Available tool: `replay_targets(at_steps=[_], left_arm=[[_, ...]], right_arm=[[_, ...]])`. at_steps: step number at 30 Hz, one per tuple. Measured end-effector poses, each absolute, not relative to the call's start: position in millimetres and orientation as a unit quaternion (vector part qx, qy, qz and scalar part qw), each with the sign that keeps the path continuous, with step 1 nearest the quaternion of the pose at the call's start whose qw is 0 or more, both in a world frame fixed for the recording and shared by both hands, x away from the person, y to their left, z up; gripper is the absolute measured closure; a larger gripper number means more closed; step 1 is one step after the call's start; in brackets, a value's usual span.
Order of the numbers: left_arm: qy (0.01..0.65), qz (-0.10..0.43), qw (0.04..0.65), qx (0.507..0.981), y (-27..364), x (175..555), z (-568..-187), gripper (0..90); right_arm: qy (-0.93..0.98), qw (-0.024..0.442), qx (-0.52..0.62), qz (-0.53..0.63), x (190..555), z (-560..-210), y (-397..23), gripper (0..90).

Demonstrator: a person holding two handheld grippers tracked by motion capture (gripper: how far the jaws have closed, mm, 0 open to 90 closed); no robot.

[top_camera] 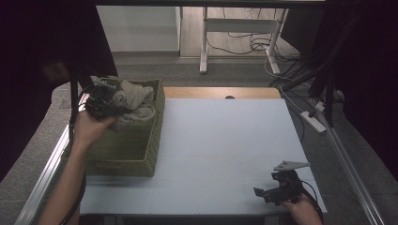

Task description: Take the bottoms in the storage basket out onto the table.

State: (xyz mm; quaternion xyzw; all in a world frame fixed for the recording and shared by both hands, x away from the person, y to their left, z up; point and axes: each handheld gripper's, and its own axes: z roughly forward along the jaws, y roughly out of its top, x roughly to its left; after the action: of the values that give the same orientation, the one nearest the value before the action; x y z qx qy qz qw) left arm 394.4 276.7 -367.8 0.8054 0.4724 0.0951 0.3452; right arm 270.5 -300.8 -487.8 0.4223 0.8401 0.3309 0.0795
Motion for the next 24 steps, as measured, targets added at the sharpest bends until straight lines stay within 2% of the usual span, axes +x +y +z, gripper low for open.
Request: replay_targets(at_steps=[24], left_arm=[[0.416, 0.088, 0.387, 0.818, 227.3, 397.2, -339.2, 72.2]], right_arm=[[0.838, 0.079, 0.423, 0.336, 270.5, -488.1, -301.2, 1.0]])
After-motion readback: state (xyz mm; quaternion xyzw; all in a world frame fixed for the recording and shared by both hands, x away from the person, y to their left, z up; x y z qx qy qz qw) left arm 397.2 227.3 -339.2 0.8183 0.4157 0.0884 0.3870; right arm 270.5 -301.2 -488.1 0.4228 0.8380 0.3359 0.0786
